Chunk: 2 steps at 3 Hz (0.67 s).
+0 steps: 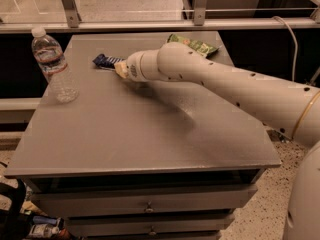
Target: Pick rxbar blueberry
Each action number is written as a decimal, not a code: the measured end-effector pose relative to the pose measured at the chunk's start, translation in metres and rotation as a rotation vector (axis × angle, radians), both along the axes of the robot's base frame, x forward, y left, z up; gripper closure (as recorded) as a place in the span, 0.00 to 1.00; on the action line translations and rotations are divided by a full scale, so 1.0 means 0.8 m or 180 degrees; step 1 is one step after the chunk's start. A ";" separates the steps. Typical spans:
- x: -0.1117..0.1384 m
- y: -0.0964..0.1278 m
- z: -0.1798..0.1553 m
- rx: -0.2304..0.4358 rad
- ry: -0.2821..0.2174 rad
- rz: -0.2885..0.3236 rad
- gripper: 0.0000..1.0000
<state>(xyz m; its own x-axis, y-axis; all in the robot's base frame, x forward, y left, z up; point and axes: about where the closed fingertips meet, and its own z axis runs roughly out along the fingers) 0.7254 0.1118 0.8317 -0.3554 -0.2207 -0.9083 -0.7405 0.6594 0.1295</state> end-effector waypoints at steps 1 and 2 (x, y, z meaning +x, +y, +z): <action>0.000 0.000 0.000 0.0000 0.0001 0.0000 1.00; 0.000 0.000 0.000 0.0000 0.0000 0.0000 1.00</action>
Offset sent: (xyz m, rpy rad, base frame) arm -0.0022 -0.0111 0.0333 -0.0740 -0.0728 -0.0282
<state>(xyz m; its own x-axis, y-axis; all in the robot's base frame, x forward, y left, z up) 0.7254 0.1118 0.8317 -0.3555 -0.2207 -0.9082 -0.7405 0.6594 0.1296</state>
